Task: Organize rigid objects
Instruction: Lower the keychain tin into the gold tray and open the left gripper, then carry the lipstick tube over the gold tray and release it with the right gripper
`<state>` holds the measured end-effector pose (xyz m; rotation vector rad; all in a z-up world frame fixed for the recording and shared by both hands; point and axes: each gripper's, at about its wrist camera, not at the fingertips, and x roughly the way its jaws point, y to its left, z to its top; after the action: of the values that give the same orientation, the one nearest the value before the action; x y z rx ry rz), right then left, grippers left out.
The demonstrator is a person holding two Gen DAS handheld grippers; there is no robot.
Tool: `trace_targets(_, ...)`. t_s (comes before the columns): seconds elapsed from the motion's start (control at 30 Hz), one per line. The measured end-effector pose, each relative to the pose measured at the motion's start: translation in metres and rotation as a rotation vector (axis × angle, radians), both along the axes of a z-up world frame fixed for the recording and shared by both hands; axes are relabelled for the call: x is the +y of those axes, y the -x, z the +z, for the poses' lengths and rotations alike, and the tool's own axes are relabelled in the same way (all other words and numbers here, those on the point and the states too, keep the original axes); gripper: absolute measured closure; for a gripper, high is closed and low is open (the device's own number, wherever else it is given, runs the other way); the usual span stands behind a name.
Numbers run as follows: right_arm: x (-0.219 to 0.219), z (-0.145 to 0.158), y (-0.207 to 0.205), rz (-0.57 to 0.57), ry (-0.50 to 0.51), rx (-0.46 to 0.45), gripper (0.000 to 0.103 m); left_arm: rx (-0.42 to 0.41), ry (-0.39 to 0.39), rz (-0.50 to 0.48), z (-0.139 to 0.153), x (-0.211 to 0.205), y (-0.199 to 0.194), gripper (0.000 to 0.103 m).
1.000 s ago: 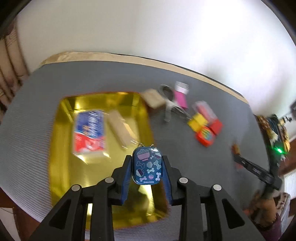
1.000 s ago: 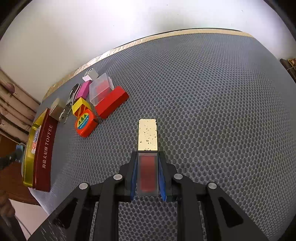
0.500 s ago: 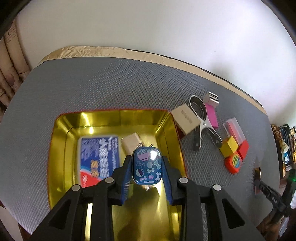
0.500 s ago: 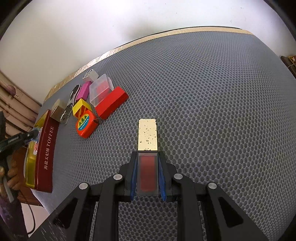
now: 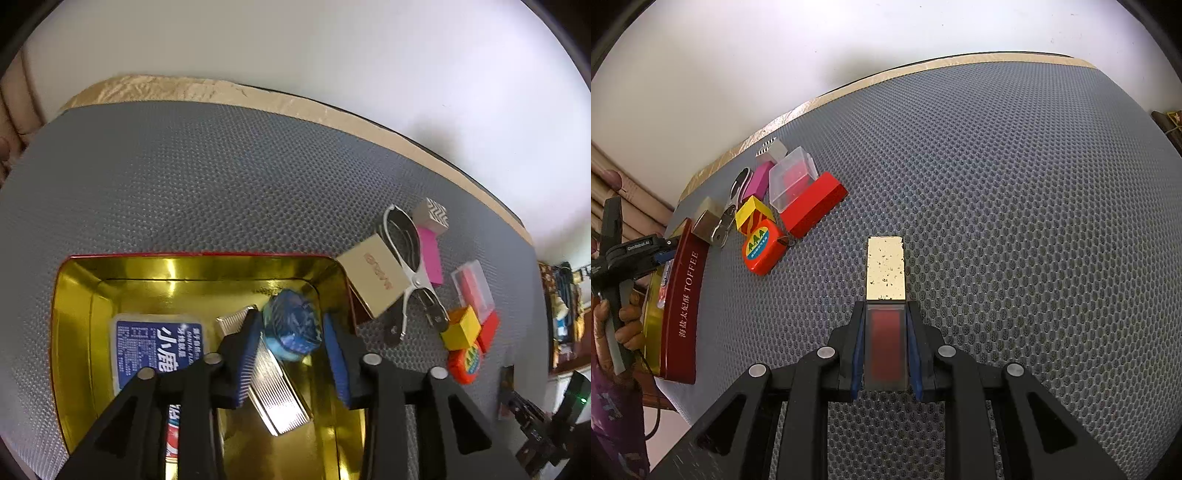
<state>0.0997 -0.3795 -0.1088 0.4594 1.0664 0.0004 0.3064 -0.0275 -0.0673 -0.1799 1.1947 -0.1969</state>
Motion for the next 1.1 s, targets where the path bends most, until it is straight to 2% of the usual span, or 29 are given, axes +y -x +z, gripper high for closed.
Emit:
trace_targets(0.13,0.001,0.000,0.000,0.001,0.006,-0.001,0.084,0.011,0.037,0.007,0.004,0.007,0.009,0.063)
trace_targets(0.23,0.002,0.000,0.000,0.002,0.012,0.001,0.084,-0.019,0.054,0.041,0.014,0.016,0.033,0.063)
trace_targets(0.4,0.002,0.000,-0.002,-0.001,0.009,0.010,0.084,-0.124,-0.025,0.121,0.040,0.037,0.091,0.063)
trace_targets(0.47,0.000,-0.001,-0.002,-0.005,-0.019,0.015,0.084,-0.149,-0.055,0.150,0.046,0.047,0.113,0.058)
trace_targets(0.6,-0.001,-0.001,0.001,-0.009,-0.074,0.024,0.084,-0.162,-0.071,0.205,0.049,0.068,0.155,0.056)
trace_targets(0.8,0.010,0.011,0.008,0.007,-0.183,0.017,0.084,-0.155,-0.095,0.246,0.046,0.089,0.190,0.056)
trace_targets(1.0,0.059,0.047,-0.004,0.113,-0.307,-0.008,0.084,-0.188,-0.184,0.295,0.048,0.105,0.205,0.056)
trace_targets(1.1,0.103,0.069,-0.023,0.208,-0.358,-0.023,0.084,-0.217,-0.223,0.339,0.050,0.113,0.208,0.056)
